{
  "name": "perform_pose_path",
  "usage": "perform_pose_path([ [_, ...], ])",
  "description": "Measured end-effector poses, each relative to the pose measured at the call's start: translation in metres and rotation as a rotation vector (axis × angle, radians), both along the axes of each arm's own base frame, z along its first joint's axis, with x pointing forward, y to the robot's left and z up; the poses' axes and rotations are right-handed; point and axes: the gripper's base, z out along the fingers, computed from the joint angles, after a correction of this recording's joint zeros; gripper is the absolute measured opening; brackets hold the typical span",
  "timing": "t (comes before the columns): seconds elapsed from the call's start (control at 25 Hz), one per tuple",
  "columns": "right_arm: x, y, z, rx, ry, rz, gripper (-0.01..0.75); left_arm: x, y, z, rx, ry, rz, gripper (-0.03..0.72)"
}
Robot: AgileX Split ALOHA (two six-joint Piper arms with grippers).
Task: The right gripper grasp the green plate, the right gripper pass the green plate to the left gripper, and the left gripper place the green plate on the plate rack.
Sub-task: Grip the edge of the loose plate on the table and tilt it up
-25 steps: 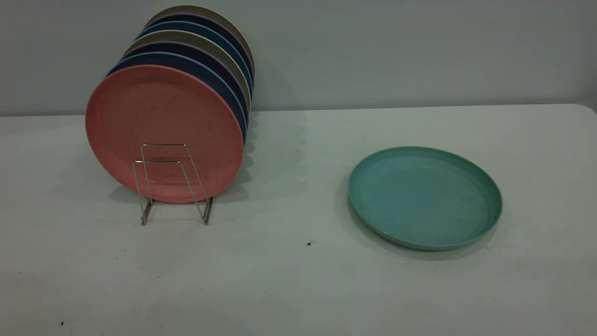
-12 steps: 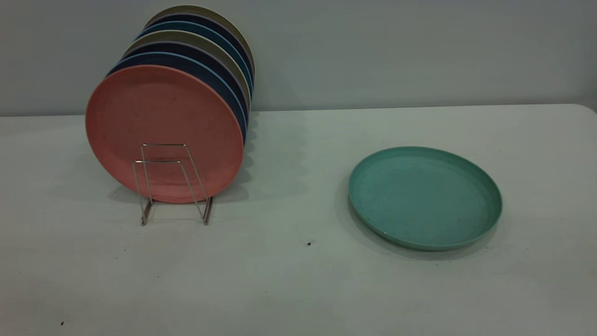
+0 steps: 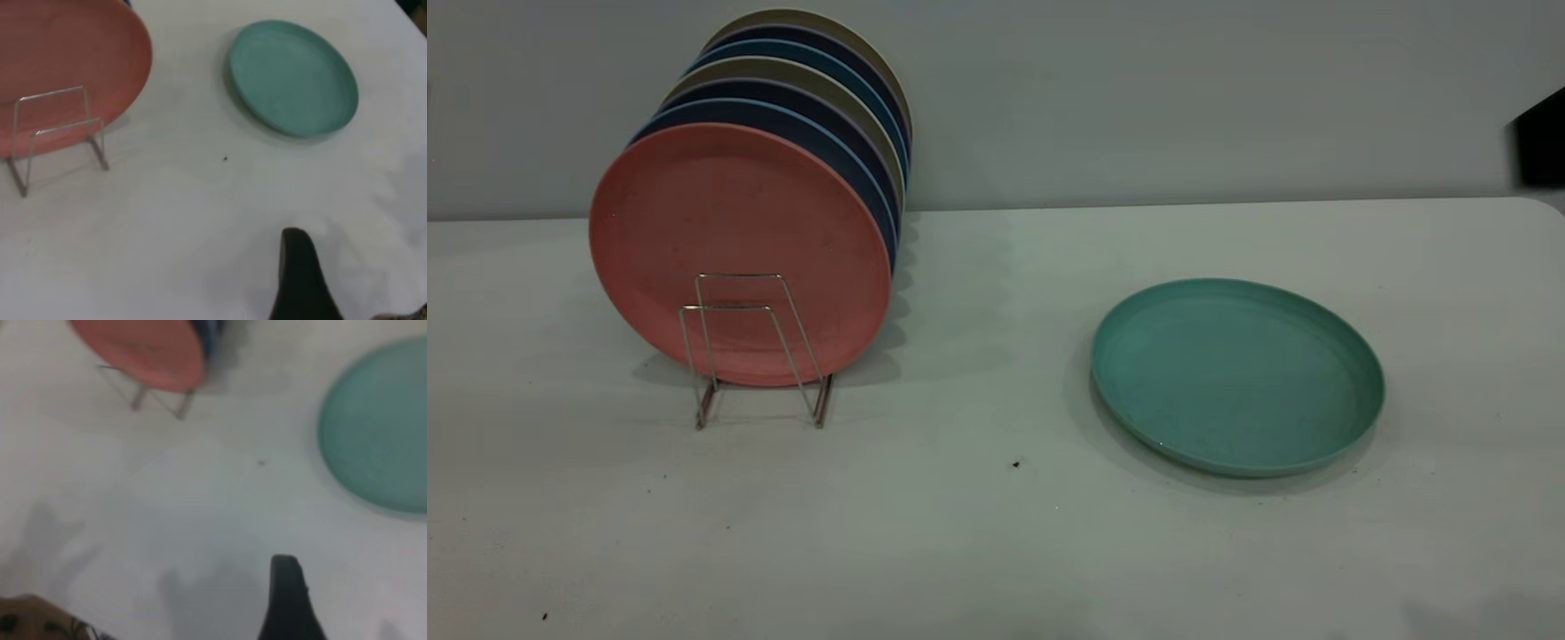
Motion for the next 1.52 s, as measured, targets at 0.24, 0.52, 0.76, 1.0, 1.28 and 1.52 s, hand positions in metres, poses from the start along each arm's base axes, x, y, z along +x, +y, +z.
perform_pose_path([
  [0.24, 0.076, -0.018, -0.051, 0.021, 0.218, -0.058, 0.538, 0.012, -0.001, -0.005, -0.017, 0.003, 0.012, 0.487],
  [0.52, 0.132, -0.06, -0.125, 0.133, 0.377, -0.12, 0.532, 0.014, 0.001, -0.004, -0.013, -0.013, 0.033, 0.487],
  [0.76, 0.161, -0.09, -0.175, 0.149, 0.433, -0.177, 0.53, 0.014, 0.001, -0.004, -0.013, -0.014, 0.034, 0.487],
  [1.0, 0.188, -0.099, -0.202, 0.156, 0.428, -0.184, 0.528, 0.014, 0.001, -0.004, -0.013, -0.016, 0.036, 0.487],
  [1.28, 0.203, -0.09, -0.23, 0.227, 0.466, -0.184, 0.527, 0.014, 0.001, -0.004, -0.013, -0.017, 0.035, 0.487],
  [1.52, 0.21, -0.06, -0.235, 0.218, 0.468, -0.154, 0.45, 0.014, 0.001, -0.004, -0.013, -0.017, 0.035, 0.487],
])
